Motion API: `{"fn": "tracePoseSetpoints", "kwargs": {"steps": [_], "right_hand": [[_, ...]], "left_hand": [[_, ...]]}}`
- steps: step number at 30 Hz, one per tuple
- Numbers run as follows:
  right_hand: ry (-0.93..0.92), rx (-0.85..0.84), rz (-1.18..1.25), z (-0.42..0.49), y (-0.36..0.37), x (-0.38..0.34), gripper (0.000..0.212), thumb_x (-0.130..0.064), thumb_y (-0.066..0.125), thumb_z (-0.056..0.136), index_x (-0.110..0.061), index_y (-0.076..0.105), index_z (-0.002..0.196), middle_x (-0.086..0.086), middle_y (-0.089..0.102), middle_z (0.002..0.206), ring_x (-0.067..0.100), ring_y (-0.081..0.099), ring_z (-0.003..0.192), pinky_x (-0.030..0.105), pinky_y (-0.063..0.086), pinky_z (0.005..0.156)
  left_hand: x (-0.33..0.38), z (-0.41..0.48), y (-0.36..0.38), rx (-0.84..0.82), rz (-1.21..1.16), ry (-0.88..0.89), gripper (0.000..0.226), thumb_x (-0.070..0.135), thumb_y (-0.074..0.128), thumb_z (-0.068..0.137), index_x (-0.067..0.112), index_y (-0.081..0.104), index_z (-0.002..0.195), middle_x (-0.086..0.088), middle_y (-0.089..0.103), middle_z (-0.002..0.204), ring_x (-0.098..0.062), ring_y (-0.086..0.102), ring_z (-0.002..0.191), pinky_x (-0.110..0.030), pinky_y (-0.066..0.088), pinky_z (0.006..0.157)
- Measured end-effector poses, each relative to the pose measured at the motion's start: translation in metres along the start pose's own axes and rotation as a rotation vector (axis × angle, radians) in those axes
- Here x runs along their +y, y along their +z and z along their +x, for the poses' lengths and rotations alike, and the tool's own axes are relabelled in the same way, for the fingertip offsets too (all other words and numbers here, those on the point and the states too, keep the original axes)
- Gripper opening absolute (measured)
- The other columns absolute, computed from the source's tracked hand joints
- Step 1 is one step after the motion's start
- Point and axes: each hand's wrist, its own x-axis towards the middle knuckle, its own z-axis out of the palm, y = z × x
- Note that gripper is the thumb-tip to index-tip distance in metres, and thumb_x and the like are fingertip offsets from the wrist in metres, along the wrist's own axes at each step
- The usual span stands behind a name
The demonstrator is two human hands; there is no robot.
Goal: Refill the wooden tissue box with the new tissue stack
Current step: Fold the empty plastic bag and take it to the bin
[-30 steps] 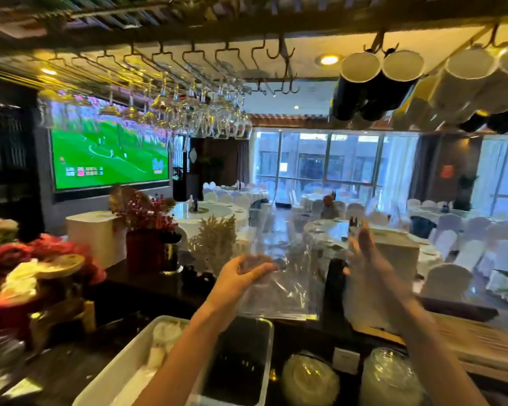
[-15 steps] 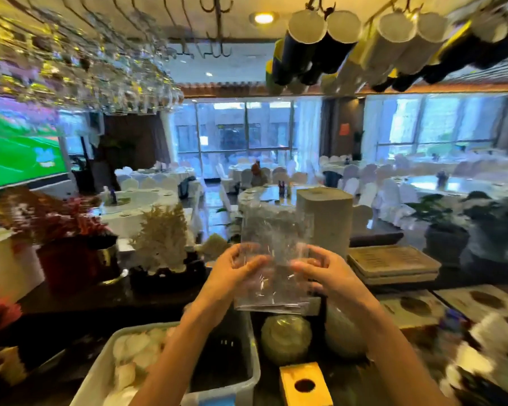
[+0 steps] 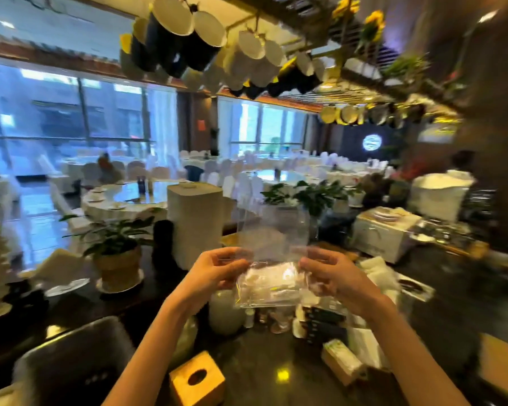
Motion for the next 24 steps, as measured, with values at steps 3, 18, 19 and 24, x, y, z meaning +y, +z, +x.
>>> {"fn": "tracePoseSetpoints", "kwargs": {"steps": [3, 18, 19, 24], "right_hand": [[0.001, 0.112, -0.025, -0.027, -0.042, -0.001, 0.037, -0.022, 0.072, 0.078, -0.026, 0.071, 0.115, 0.001, 0.075, 0.087, 0.010, 0.061, 0.066, 0.018, 0.047, 0.050], [-0.123, 0.610, 0.082, -0.227, -0.254, -0.008, 0.017, -0.018, 0.070, 0.078, -0.013, 0.077, 0.093, 0.007, 0.073, 0.091, 0.016, 0.068, 0.074, 0.025, 0.055, 0.060], [-0.116, 0.607, 0.138, -0.242, -0.273, -0.009, 0.021, -0.022, 0.067, 0.080, -0.011, 0.076, 0.095, 0.009, 0.073, 0.095, 0.017, 0.070, 0.078, 0.028, 0.056, 0.063], [-0.007, 0.618, -0.176, -0.297, -0.359, -0.021, 0.020, -0.030, 0.065, 0.088, -0.020, 0.072, 0.104, 0.003, 0.072, 0.099, 0.015, 0.071, 0.084, 0.028, 0.057, 0.068]], "left_hand": [[-0.015, 0.027, 0.042, -0.150, -0.123, -0.028, 0.048, 0.027, 0.081, 0.068, 0.026, 0.069, 0.115, -0.003, 0.077, 0.096, -0.008, 0.067, 0.073, -0.014, 0.046, 0.051], [-0.048, 0.103, 0.366, -0.631, -0.481, 0.040, 0.011, -0.004, 0.066, 0.071, 0.005, 0.073, 0.071, -0.005, 0.067, 0.123, -0.026, 0.067, 0.108, -0.036, 0.060, 0.076], [-0.049, 0.105, 0.390, -0.626, -0.430, 0.079, 0.019, -0.009, 0.059, 0.073, 0.005, 0.070, 0.067, -0.004, 0.066, 0.123, -0.025, 0.064, 0.112, -0.036, 0.059, 0.079], [-0.049, 0.114, 0.487, -0.748, -0.178, 0.204, 0.039, -0.019, 0.038, 0.079, 0.001, 0.072, 0.077, 0.004, 0.064, 0.127, -0.018, 0.053, 0.127, -0.036, 0.053, 0.092]]}}
